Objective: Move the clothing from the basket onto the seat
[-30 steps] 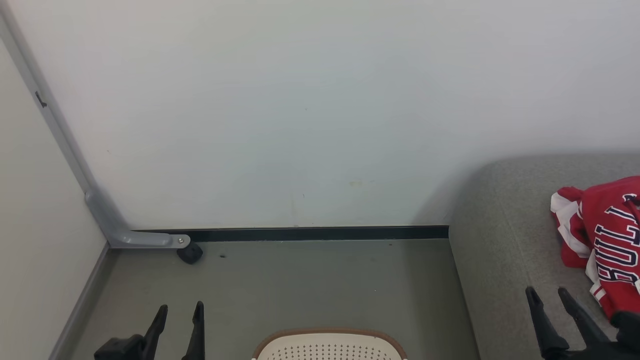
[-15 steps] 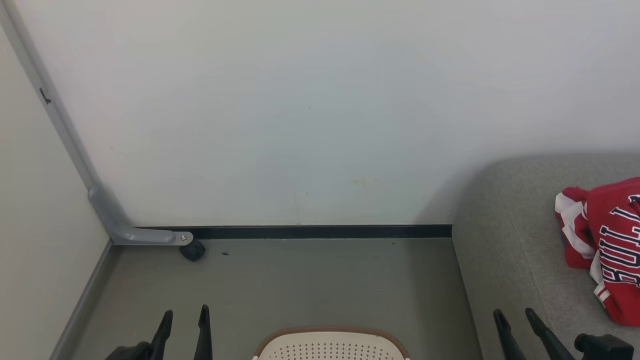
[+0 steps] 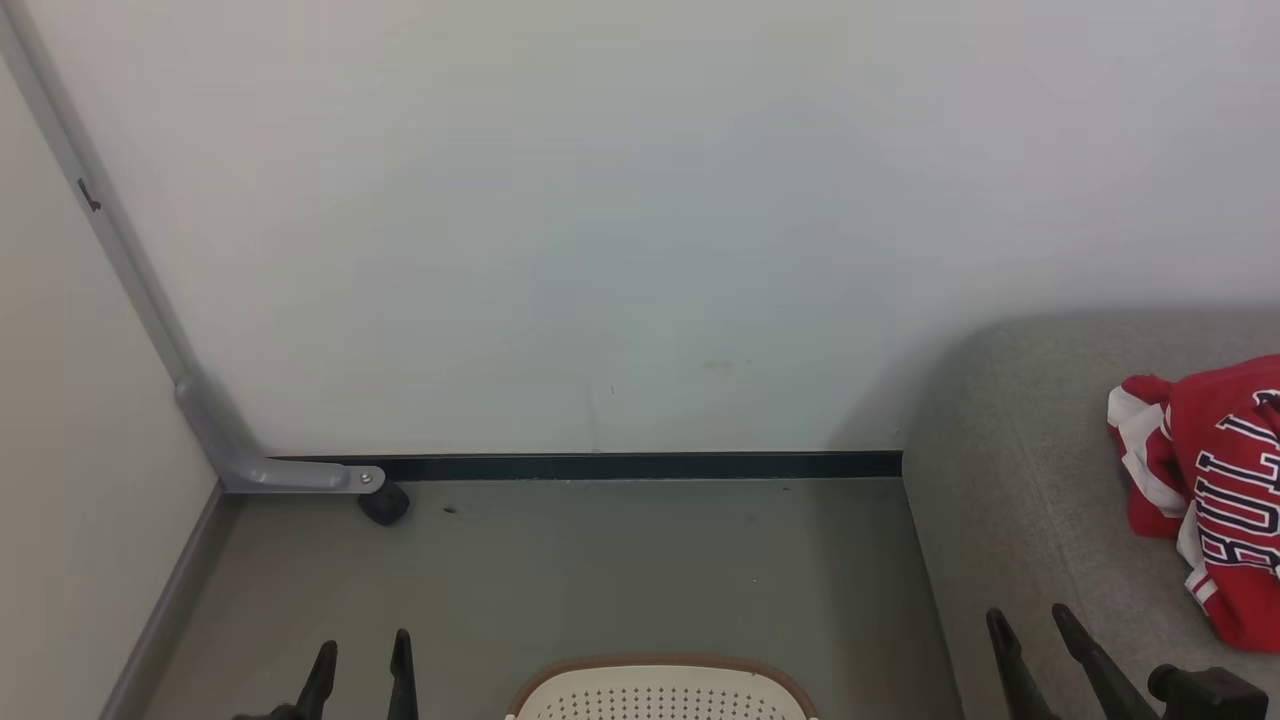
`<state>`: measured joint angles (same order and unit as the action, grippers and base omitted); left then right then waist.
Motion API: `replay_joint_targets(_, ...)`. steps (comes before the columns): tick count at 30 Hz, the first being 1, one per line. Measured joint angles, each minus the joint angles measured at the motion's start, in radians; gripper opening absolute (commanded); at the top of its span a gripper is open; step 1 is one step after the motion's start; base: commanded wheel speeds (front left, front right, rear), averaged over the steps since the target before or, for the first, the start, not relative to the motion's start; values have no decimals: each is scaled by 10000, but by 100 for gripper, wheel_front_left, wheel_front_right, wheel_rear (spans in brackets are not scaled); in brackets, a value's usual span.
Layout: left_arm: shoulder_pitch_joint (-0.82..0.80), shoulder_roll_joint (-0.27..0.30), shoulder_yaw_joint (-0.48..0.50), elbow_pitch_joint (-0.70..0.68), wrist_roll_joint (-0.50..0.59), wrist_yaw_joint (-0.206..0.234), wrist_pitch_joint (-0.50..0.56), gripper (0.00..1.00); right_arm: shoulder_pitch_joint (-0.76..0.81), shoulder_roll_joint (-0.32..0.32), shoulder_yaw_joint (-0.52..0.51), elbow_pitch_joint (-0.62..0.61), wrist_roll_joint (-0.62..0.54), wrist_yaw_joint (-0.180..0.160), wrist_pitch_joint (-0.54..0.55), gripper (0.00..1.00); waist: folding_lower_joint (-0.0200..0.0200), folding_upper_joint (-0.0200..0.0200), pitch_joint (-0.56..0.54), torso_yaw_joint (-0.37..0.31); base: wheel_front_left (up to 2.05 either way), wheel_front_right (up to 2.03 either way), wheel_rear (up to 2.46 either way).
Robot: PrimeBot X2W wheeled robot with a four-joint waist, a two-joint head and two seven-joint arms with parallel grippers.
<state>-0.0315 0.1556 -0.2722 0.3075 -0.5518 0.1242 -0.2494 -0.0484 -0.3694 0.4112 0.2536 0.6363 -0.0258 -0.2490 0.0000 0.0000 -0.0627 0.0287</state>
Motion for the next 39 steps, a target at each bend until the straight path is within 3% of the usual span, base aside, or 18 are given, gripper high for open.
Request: replay_joint_targets(39,85,-320,514,-10,711,-199,0,100,400,901,-1557,-107,-1448,936,-2,100,0,1,47,-144,0,0,0)
